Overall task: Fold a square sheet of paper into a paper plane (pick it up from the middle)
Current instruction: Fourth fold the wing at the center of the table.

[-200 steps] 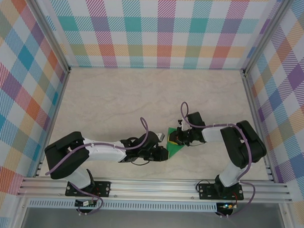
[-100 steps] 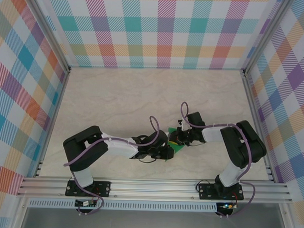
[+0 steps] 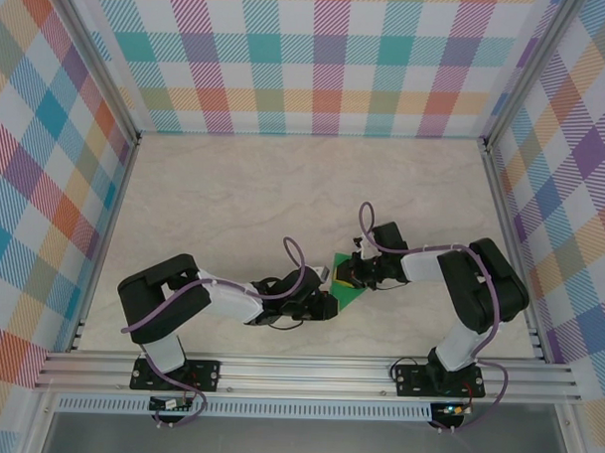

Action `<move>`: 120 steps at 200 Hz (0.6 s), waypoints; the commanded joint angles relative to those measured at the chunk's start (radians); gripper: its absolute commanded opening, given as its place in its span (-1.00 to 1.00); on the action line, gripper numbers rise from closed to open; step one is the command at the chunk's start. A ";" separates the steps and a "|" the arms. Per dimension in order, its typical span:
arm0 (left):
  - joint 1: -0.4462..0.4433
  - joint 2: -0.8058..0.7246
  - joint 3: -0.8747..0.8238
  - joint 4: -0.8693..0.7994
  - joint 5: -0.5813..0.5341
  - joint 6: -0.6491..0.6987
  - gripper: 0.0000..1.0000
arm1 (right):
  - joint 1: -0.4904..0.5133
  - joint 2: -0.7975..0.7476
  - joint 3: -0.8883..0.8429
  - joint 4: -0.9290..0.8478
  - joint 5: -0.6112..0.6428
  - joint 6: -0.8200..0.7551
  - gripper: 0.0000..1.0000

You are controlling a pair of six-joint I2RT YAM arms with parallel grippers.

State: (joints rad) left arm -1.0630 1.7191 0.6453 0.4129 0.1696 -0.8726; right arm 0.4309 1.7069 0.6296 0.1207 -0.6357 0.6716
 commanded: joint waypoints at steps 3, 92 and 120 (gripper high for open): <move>-0.029 0.010 -0.044 -0.151 0.051 -0.013 -0.67 | -0.003 0.074 -0.026 -0.070 0.133 -0.015 -0.77; -0.035 -0.210 -0.007 -0.271 -0.089 0.028 -0.67 | -0.003 0.083 -0.026 -0.064 0.135 -0.013 -0.78; -0.035 -0.178 0.073 -0.258 -0.071 0.044 -0.67 | -0.003 0.083 -0.028 -0.063 0.134 -0.014 -0.78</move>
State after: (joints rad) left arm -1.0908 1.5341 0.6407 0.1619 0.1093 -0.8593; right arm 0.4309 1.7145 0.6308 0.1360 -0.6415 0.6716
